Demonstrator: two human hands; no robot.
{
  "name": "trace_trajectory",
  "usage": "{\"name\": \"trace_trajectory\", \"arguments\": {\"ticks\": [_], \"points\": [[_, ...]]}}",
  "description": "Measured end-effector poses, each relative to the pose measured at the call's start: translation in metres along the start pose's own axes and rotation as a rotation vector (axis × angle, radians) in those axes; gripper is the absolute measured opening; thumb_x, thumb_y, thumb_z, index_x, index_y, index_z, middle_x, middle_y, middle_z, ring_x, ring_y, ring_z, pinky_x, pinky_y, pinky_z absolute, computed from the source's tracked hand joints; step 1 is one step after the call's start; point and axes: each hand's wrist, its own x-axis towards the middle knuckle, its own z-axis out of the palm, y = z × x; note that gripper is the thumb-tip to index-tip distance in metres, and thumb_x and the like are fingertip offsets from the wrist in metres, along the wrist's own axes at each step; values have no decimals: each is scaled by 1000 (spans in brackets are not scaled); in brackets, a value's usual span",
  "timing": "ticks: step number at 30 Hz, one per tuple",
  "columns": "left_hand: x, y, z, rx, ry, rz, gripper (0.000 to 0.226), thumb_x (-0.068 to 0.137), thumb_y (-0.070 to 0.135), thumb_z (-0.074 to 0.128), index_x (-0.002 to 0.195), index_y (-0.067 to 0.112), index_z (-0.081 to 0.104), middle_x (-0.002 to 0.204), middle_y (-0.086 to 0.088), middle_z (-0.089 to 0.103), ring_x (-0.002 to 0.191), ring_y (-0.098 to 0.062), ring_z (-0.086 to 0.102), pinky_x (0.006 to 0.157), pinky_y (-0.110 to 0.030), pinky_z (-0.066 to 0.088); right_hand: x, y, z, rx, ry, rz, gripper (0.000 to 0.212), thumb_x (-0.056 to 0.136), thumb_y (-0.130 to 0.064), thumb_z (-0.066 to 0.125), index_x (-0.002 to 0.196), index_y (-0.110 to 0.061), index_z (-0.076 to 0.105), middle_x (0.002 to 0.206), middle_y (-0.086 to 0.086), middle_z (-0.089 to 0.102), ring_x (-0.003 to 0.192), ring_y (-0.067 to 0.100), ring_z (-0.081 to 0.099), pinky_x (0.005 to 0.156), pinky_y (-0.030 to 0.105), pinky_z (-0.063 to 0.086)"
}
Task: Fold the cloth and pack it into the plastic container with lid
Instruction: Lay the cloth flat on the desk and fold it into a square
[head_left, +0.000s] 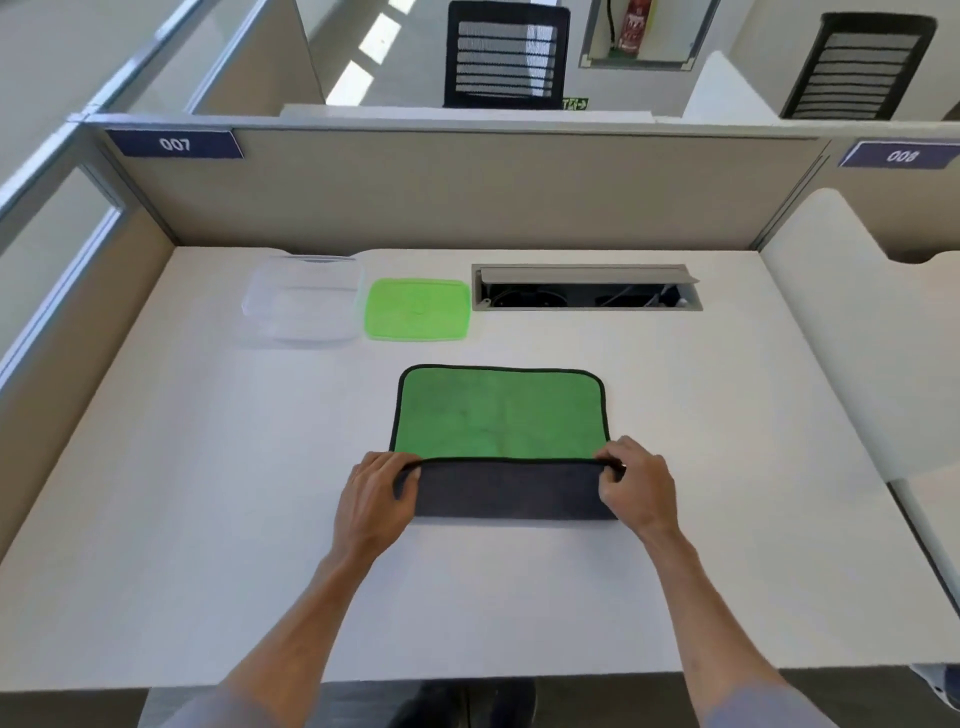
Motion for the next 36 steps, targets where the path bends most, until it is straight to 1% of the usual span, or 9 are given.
{"name": "trace_trajectory", "arguments": {"ticks": [7, 13, 16, 19, 25, 27, 30, 33, 36], "points": [[89, -4, 0, -75, -1, -79, 11, 103, 32, 73, 109, 25, 80, 104, 8, 81, 105, -19, 68, 87, -36, 55, 82, -10, 3, 16, 62, 60, 28, 89, -3, 71, 103, -27, 77, 106, -11, 79, 86, 21, 76, 102, 46, 55], [149, -25, 11, -152, -21, -187, 13, 102, 39, 75, 105, 27, 80, 97, 13, 77, 105, -16, 66, 86, -34, 50, 137, -6, 11, 27, 42, 116, 22, 93, -12, 76, 94, -34, 73, 99, -13, 76, 83, 15, 74, 104, 50, 48], [174, -32, 20, -150, -23, -230, 14, 102, 41, 74, 106, 29, 81, 98, 14, 77, 106, -17, 66, 85, -32, 46, 158, -6, 13, 30, 45, 170, 20, 94, -16, 78, 91, -35, 72, 100, -13, 76, 84, 14, 73, 100, 44, 40], [194, -39, 30, -147, -39, -281, 15, 102, 43, 74, 105, 30, 81, 101, 12, 80, 107, -18, 66, 84, -37, 50, 174, -6, 17, 27, 25, 225, 16, 95, -17, 77, 94, -33, 74, 101, -14, 76, 90, 13, 71, 94, 37, 29], [214, -49, 48, -110, -57, -326, 21, 101, 51, 70, 104, 32, 78, 102, 12, 80, 106, -20, 69, 84, -42, 55, 188, -3, 24, 73, 22, 294, 17, 95, -16, 78, 95, -32, 75, 101, -15, 77, 91, 11, 70, 108, 44, 39], [219, -52, 53, -109, -58, -342, 23, 101, 53, 70, 101, 31, 77, 99, 13, 80, 103, -19, 72, 83, -41, 57, 192, -1, 28, 69, 23, 308, 18, 96, -15, 77, 95, -33, 75, 103, -14, 77, 93, 12, 71, 107, 43, 38], [222, -56, 59, -97, -74, -353, 22, 101, 52, 70, 100, 31, 76, 98, 12, 79, 102, -21, 72, 82, -42, 58, 193, 2, 34, 37, 5, 333, 19, 97, -14, 75, 98, -33, 74, 105, -14, 76, 94, 15, 71, 97, 37, 30], [221, -54, 63, -63, -79, -324, 18, 104, 47, 67, 108, 31, 73, 107, 10, 75, 110, -24, 66, 85, -45, 56, 193, 4, 38, -33, 24, 339, 27, 97, -14, 76, 117, -31, 72, 123, -5, 69, 111, 23, 70, 98, 41, 34], [209, -45, 69, 56, -37, -265, 22, 109, 36, 60, 127, 25, 67, 130, 1, 67, 122, -32, 58, 97, -50, 50, 183, 0, 43, -168, 117, 315, 53, 96, -13, 78, 145, -25, 61, 148, 3, 56, 134, 29, 57, 109, 52, 43]]}}
